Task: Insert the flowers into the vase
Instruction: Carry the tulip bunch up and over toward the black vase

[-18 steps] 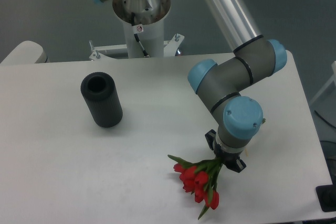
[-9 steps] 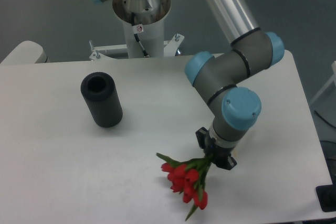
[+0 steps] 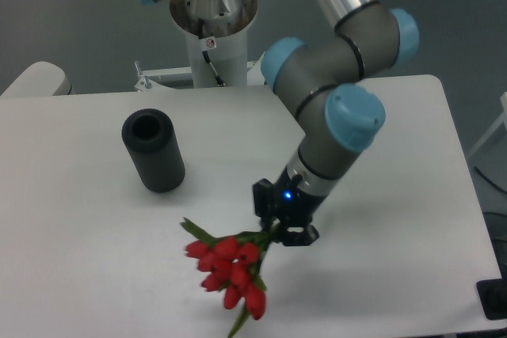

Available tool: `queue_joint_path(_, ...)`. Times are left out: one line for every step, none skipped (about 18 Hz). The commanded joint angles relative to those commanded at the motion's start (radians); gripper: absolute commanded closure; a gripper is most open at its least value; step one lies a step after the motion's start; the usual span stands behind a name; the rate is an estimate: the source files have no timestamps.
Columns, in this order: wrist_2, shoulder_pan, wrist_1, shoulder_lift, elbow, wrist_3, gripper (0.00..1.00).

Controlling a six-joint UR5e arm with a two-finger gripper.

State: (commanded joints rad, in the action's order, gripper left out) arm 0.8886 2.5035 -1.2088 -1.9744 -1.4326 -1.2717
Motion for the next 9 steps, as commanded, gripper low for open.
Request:
queue_joint_path(-0.028, 0.000, 0.000, 0.012, -0.017, 0.003, 1.00)
queue_joint_path(-0.054, -0.002, 0.000, 0.022, -0.026, 0.005, 1.00)
queue_joint_path(-0.072, 0.000, 0.000, 0.025, -0.032, 0.005, 1.00)
queue_joint_path(-0.091, -0.002, 0.000, 0.026, -0.034, 0.005, 1.00)
queue_joint_path(-0.114, -0.002, 0.000, 0.031, -0.034, 0.005, 1.00)
queue_joint_path(-0.137, -0.002, 0.003, 0.041, -0.035, 0.003, 1.00)
queue_joint_path(-0.155, -0.002, 0.006, 0.046, -0.041, -0.005, 1.00)
queue_joint_path(-0.177, -0.002, 0.008, 0.052, -0.054, -0.009, 1.00)
queue_joint_path(-0.203, -0.002, 0.009, 0.058, -0.064, -0.009, 1.00)
